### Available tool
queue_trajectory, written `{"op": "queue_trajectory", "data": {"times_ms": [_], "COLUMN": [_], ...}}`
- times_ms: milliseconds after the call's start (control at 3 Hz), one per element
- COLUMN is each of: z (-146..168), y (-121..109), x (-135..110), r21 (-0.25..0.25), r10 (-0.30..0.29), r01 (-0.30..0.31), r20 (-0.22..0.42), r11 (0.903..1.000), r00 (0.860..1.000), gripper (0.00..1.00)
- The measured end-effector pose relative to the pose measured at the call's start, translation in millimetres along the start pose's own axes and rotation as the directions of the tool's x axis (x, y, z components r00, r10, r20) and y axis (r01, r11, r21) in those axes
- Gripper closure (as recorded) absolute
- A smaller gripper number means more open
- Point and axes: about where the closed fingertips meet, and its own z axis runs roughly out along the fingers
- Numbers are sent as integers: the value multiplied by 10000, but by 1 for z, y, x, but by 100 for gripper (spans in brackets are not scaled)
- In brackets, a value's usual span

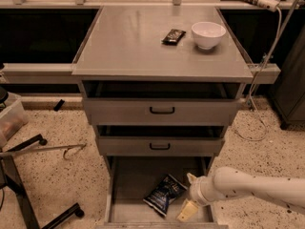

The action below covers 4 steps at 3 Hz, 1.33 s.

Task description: Pick blue chip bag from bottom drawer and place on counter

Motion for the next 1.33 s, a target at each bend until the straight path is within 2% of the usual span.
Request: {"op": "queue_trajectory", "data": {"times_ms": [333, 667, 1333], "z": [29, 80, 150], "y": [-8, -24, -65], "x": [5, 16, 47], "r21": [-116, 91, 820], "r10": [-91, 4, 703], "r01": [93, -5, -716], "r20": [182, 197, 183], "r11": [9999, 10000, 9941], "r00": [9998, 9998, 9974], "gripper": [0, 0, 0]}}
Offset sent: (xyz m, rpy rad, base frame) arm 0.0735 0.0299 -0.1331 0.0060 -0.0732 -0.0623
